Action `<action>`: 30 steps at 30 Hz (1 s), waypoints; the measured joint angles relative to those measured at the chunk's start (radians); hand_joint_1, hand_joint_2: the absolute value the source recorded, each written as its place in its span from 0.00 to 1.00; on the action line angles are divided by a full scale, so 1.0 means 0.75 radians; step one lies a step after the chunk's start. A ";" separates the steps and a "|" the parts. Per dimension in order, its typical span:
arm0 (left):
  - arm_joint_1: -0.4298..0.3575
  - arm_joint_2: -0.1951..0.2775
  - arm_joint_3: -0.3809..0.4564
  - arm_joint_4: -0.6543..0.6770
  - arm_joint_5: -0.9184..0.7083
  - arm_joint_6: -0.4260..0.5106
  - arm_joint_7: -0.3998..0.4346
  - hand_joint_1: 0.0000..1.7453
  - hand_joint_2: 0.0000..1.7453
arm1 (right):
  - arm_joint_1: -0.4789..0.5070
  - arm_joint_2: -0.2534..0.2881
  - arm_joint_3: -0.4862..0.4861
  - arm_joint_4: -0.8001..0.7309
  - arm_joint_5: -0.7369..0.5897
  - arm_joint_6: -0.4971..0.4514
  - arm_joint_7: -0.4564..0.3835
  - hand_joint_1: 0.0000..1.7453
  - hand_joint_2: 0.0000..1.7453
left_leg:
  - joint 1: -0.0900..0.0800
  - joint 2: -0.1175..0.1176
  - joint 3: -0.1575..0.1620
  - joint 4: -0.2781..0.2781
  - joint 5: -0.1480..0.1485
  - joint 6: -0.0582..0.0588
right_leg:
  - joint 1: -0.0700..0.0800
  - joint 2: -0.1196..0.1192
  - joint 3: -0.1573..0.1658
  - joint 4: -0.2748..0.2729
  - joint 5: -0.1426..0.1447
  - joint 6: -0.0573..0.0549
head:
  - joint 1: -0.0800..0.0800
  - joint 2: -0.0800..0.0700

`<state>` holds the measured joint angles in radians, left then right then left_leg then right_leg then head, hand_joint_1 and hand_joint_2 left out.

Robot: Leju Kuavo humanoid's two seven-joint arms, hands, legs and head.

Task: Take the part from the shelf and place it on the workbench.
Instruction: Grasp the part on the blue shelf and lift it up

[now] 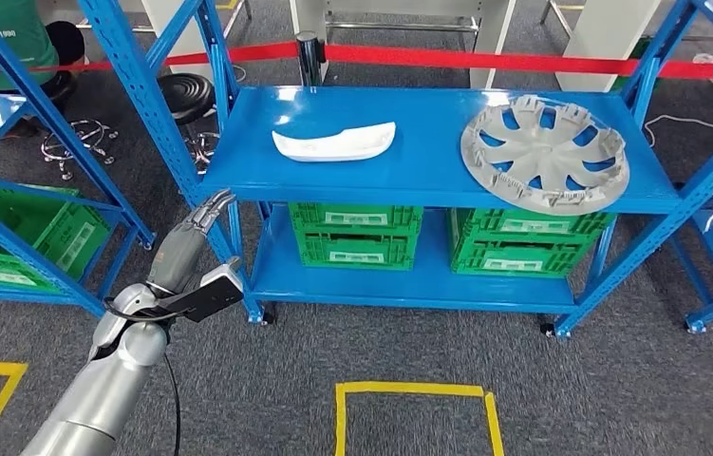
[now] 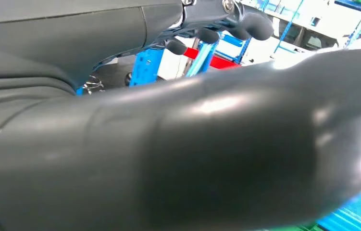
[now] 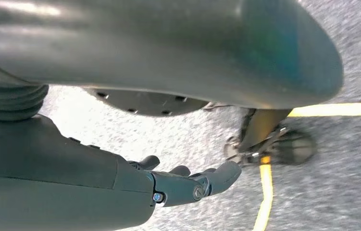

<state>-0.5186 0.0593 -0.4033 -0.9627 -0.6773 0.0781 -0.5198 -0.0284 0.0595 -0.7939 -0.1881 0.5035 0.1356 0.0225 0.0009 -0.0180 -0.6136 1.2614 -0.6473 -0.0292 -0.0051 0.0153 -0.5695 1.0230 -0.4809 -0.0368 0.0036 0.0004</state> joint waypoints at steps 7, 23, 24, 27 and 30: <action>0.077 -0.007 -0.045 -0.095 0.053 -0.133 -0.019 0.00 0.00 | 0.002 -0.001 0.000 0.003 0.004 0.015 -0.008 0.00 0.00 | 0.010 0.036 -0.144 -0.287 0.353 -0.002 | -0.029 0.016 0.255 -0.033 -0.203 0.047 | -0.004 0.000; 0.199 -0.020 -0.352 -0.584 0.302 -0.561 -0.144 0.00 0.00 | -0.006 0.002 -0.001 0.012 0.027 0.013 0.024 0.00 0.00 | 0.027 0.013 0.021 -0.301 0.259 -0.003 | -0.038 -0.025 -0.008 0.037 -0.060 0.077 | 0.009 0.000; 0.199 -0.020 -0.364 -0.596 0.303 -0.566 -0.143 0.00 0.00 | -0.007 0.001 -0.001 0.012 0.027 0.013 0.024 0.00 0.00 | 0.027 0.015 0.021 -0.300 0.258 -0.012 | -0.038 -0.024 -0.005 0.041 -0.053 0.060 | 0.006 0.000; 0.193 -0.021 -0.399 -0.614 0.308 -0.572 -0.143 0.00 0.00 | -0.008 0.001 -0.001 0.012 0.026 0.013 0.025 0.00 0.00 | 0.032 0.019 -0.008 -0.229 0.218 -0.026 | -0.035 -0.018 0.013 0.039 -0.047 0.031 | 0.001 0.000; 0.183 -0.026 -0.430 -0.614 0.317 -0.575 -0.141 0.00 0.00 | -0.010 0.001 -0.001 0.012 0.024 0.011 0.024 0.00 0.00 | 0.028 0.020 -0.134 0.000 0.126 -0.022 | -0.024 -0.017 0.020 0.038 -0.055 0.015 | -0.002 0.000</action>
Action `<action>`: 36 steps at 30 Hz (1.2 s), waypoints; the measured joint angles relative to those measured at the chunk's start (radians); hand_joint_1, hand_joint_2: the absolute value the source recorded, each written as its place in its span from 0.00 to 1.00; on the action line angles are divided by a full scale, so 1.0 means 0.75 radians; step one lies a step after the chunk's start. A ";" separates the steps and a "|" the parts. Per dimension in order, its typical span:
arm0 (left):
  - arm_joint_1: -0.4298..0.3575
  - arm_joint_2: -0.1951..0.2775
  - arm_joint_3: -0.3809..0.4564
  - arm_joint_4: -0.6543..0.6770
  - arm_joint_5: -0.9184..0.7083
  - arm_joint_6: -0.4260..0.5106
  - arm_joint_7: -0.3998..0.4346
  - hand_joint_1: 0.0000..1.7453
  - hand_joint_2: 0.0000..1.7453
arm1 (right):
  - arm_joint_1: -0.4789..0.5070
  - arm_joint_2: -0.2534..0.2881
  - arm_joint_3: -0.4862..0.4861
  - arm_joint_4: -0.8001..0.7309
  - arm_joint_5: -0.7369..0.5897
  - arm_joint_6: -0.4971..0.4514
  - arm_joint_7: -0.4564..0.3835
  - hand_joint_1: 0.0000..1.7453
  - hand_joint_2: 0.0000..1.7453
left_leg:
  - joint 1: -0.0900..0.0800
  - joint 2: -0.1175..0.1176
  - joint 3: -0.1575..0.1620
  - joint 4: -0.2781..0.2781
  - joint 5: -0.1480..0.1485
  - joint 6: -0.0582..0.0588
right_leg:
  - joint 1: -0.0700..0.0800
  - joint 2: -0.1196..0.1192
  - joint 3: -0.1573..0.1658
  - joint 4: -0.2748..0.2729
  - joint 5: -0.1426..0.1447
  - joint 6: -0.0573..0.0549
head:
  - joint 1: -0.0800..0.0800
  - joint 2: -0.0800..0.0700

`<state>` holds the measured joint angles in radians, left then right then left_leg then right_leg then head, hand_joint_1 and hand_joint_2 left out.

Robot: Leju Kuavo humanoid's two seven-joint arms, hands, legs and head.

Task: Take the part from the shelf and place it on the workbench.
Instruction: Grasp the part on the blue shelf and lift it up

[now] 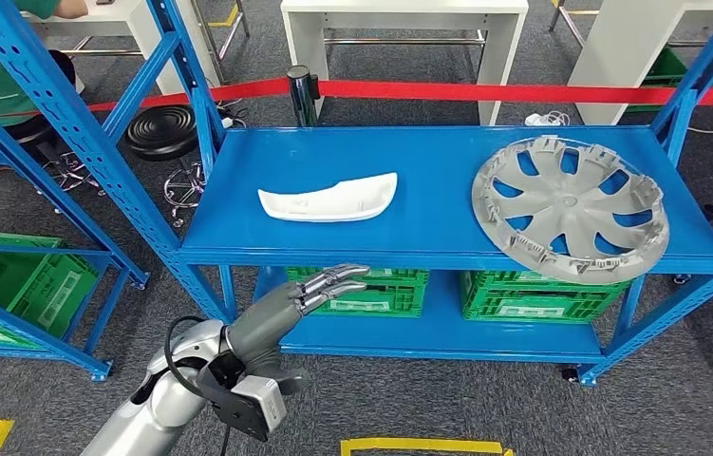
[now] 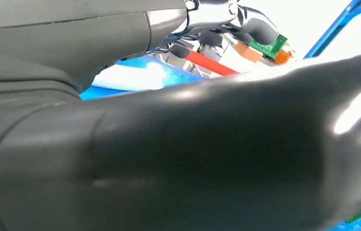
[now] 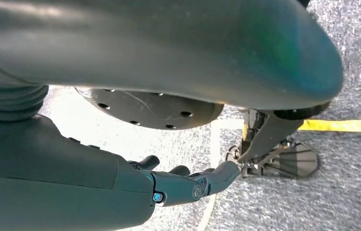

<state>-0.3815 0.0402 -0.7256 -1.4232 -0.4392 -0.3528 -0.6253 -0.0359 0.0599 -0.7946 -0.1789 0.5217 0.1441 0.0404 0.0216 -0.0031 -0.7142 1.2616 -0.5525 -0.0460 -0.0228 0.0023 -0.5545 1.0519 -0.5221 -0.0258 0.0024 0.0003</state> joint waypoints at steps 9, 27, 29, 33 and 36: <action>-0.054 -0.029 -0.036 0.059 0.045 0.028 0.053 0.00 0.00 | -0.008 0.007 -0.001 0.001 0.001 0.025 -0.046 0.00 0.00 | -0.046 -0.002 0.082 -0.283 0.151 0.078 | 0.027 0.008 0.036 -0.009 -0.038 0.006 | 0.005 0.000; -0.072 -0.067 -0.039 0.129 0.052 0.046 0.072 0.00 0.00 | -0.016 0.005 -0.004 0.001 -0.006 0.051 -0.026 0.00 0.00 | -0.040 0.013 0.122 -0.321 0.157 0.117 | 0.016 0.003 0.022 0.059 -0.105 0.065 | 0.007 0.000; -0.076 -0.071 -0.040 0.137 0.052 0.047 0.072 0.00 0.00 | -0.016 0.005 -0.004 0.001 -0.002 0.051 -0.029 0.00 0.00 | -0.042 0.027 0.125 -0.321 0.153 0.122 | 0.017 0.003 -0.087 0.243 -0.177 0.066 | 0.008 0.000; -0.077 -0.074 -0.044 0.152 0.052 0.048 0.071 0.00 0.00 | -0.012 0.004 -0.004 0.001 0.001 0.052 -0.031 0.00 0.00 | -0.043 0.052 0.131 -0.308 0.138 0.116 | 0.016 -0.010 -0.122 0.214 -0.075 0.060 | 0.008 0.000; -0.080 -0.077 -0.046 0.156 0.052 0.049 0.071 0.00 0.00 | -0.016 0.003 -0.004 0.001 0.001 0.052 -0.031 0.00 0.00 | -0.050 0.069 0.137 -0.294 0.124 0.097 | 0.022 -0.056 -0.041 0.002 0.028 0.045 | 0.007 0.000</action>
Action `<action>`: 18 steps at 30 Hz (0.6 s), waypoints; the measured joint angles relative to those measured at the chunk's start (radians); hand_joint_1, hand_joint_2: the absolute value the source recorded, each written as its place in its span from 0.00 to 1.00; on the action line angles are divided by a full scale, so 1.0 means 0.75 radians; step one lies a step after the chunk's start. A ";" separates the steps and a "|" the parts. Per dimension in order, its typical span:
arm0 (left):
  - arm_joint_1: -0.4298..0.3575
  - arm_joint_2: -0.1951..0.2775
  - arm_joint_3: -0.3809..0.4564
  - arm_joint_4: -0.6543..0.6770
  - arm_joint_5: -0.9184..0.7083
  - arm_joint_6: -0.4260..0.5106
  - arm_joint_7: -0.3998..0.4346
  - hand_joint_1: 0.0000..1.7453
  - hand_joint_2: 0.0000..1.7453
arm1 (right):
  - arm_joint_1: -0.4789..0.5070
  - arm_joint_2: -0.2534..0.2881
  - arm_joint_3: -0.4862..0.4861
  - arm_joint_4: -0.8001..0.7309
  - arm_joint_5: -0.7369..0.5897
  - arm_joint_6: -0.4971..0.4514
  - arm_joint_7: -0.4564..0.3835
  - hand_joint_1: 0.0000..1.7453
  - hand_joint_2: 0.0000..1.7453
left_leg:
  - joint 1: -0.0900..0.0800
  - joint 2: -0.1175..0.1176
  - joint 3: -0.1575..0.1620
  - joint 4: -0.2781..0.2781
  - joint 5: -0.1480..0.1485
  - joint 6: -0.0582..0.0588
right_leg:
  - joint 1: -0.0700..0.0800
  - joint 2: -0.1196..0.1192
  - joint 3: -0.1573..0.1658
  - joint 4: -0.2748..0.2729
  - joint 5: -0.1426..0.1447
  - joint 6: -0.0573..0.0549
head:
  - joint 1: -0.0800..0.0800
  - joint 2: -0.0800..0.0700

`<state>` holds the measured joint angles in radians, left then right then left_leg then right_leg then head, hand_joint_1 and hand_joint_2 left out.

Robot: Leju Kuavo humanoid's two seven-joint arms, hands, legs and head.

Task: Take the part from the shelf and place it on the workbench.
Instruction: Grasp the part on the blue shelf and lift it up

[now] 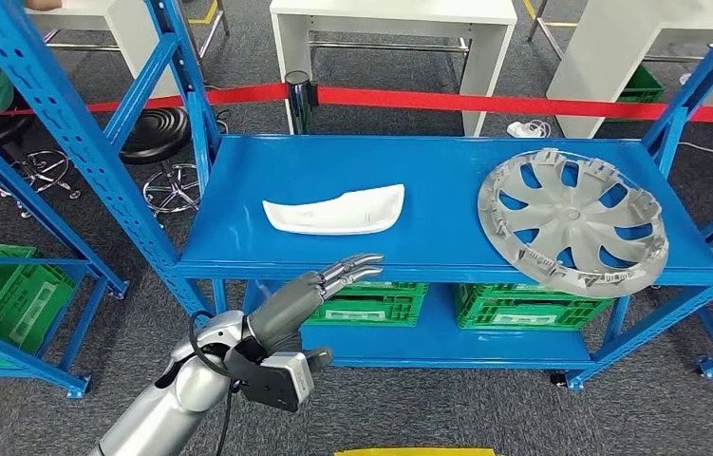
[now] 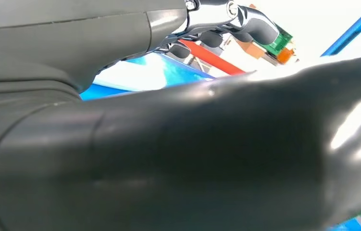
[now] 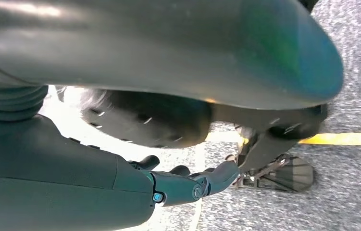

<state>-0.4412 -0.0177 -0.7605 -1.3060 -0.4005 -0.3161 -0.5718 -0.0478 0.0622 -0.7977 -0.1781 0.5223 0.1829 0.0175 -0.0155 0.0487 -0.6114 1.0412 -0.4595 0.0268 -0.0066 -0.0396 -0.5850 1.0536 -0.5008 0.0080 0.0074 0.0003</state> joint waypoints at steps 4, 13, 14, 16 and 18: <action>-0.003 -0.004 -0.003 0.004 -0.002 0.002 0.001 0.00 0.00 | -0.001 0.000 -0.001 0.000 -0.002 0.000 0.002 0.00 0.00 | 0.002 0.011 0.001 0.005 -0.010 -0.036 | 0.000 0.031 0.002 -0.023 0.011 -0.028 | -0.001 0.000; -0.049 -0.012 -0.008 0.088 -0.090 0.140 0.103 0.00 0.00 | -0.001 -0.001 -0.003 0.000 0.002 0.004 0.008 0.00 0.00 | 0.024 -0.069 -0.096 0.186 -0.040 -0.071 | -0.013 0.112 0.018 -0.028 0.013 -0.038 | -0.005 0.000; -0.069 -0.017 -0.004 0.121 -0.086 0.150 0.107 0.00 0.00 | -0.002 -0.001 -0.003 0.000 0.005 0.005 0.005 0.00 0.00 | 0.024 -0.079 -0.051 0.095 -0.007 -0.067 | -0.012 0.118 0.020 -0.027 0.010 -0.033 | -0.005 0.000; -0.108 -0.029 0.009 0.196 -0.082 0.175 0.113 0.00 0.00 | -0.004 -0.001 -0.003 0.000 0.010 0.004 -0.003 0.00 0.00 | 0.024 -0.095 -0.002 -0.006 0.015 -0.058 | -0.009 0.126 0.018 -0.026 0.006 -0.024 | -0.004 0.000; -0.136 -0.041 0.022 0.273 -0.096 0.216 0.128 0.00 0.00 | -0.004 -0.001 -0.003 0.000 0.013 0.000 -0.011 0.00 0.00 | 0.023 -0.097 0.002 -0.015 0.015 -0.051 | -0.006 0.128 0.016 -0.028 0.008 -0.029 | -0.003 0.000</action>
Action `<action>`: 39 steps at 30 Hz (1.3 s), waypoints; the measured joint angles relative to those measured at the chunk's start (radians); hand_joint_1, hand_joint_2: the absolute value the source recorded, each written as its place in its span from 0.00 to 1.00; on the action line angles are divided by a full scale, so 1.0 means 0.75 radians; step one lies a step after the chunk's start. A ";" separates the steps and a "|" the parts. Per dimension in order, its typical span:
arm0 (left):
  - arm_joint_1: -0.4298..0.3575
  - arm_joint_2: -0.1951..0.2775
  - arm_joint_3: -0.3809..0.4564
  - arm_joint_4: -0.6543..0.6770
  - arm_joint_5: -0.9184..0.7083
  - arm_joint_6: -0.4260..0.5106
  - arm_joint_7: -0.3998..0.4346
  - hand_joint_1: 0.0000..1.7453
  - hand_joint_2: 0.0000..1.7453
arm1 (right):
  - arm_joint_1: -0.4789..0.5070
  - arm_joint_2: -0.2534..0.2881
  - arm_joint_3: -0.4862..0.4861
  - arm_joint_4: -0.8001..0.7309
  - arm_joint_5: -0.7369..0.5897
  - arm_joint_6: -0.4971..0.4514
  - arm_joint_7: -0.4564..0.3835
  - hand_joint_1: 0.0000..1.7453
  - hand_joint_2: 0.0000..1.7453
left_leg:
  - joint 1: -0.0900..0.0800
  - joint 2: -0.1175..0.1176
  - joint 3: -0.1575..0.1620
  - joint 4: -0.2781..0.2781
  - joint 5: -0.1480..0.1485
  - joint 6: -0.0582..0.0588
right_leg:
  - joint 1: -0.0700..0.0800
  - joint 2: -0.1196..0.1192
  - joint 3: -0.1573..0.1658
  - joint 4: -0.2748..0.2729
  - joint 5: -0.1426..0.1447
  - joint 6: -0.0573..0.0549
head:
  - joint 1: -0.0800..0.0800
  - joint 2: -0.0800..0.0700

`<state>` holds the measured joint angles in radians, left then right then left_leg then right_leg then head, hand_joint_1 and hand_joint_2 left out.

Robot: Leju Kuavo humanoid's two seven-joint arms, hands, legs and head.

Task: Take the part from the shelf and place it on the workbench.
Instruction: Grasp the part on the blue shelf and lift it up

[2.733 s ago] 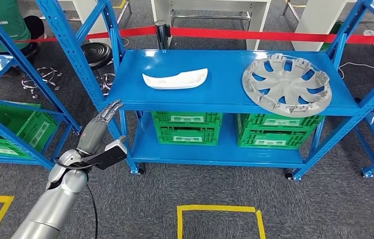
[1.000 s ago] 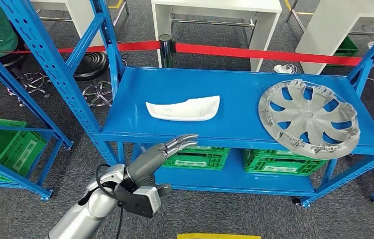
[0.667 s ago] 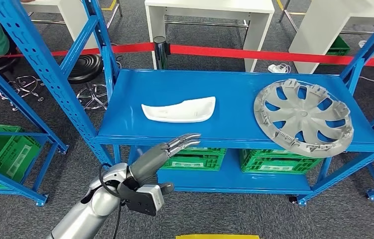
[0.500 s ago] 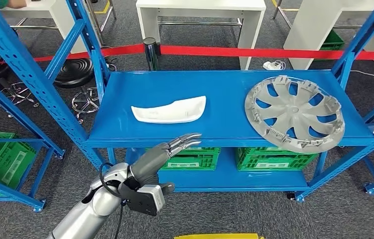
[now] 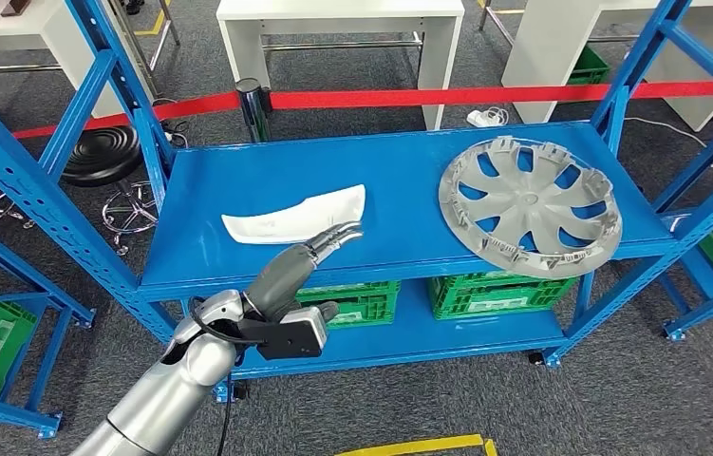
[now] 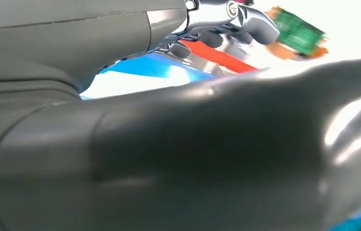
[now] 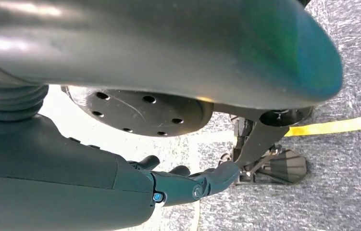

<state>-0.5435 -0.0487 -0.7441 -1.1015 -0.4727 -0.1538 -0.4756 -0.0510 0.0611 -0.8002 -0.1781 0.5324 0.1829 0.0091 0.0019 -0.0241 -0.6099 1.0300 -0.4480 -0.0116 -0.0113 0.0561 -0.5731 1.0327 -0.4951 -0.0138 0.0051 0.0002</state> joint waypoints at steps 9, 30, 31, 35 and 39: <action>-0.105 -0.056 0.050 0.341 -0.195 0.276 0.177 0.00 0.00 | -0.001 0.000 -0.003 0.000 0.026 -0.008 0.025 0.00 0.00 | -0.006 -0.001 -0.002 0.000 0.000 0.021 | -0.003 -0.003 0.011 -0.023 0.010 0.016 | 0.000 0.000; -0.247 -0.174 0.085 0.826 -0.294 0.358 0.236 0.00 0.00 | -0.005 0.006 -0.003 0.003 0.061 -0.014 0.044 0.00 0.00 | 0.025 0.038 0.122 -0.013 -0.134 -0.015 | -0.037 -0.082 -0.103 0.034 0.063 0.085 | 0.010 0.000; -0.248 -0.175 0.087 0.832 -0.292 0.359 0.233 0.00 0.00 | -0.005 0.008 -0.003 0.004 0.061 -0.017 0.047 0.00 0.00 | 0.022 0.038 0.128 -0.015 -0.143 -0.022 | -0.033 -0.079 -0.098 0.036 0.046 0.063 | 0.011 0.000; -0.256 -0.182 0.098 0.843 -0.278 0.348 0.205 0.00 0.00 | -0.003 0.006 -0.003 0.002 0.066 -0.022 0.056 0.00 0.00 | 0.026 0.039 0.122 0.055 -0.188 -0.041 | -0.032 -0.073 -0.042 0.035 0.008 0.013 | -0.005 0.000; -0.245 -0.181 0.118 0.861 -0.243 0.309 0.166 0.00 0.00 | -0.003 0.006 -0.003 0.002 0.069 -0.022 0.053 0.00 0.00 | 0.020 0.038 -0.129 0.372 -0.223 -0.036 | -0.024 -0.060 0.033 0.008 -0.037 -0.007 | -0.010 0.000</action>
<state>-0.7276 -0.1845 -0.6556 -0.4557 -0.6547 0.0780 -0.3512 -0.0530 0.0653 -0.8026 -0.1766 0.5843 0.1663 0.0491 0.0169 0.0042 -0.7065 1.3086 -0.6156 -0.0388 -0.0289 0.0114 -0.5480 1.0389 -0.5227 -0.0194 -0.0024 0.0003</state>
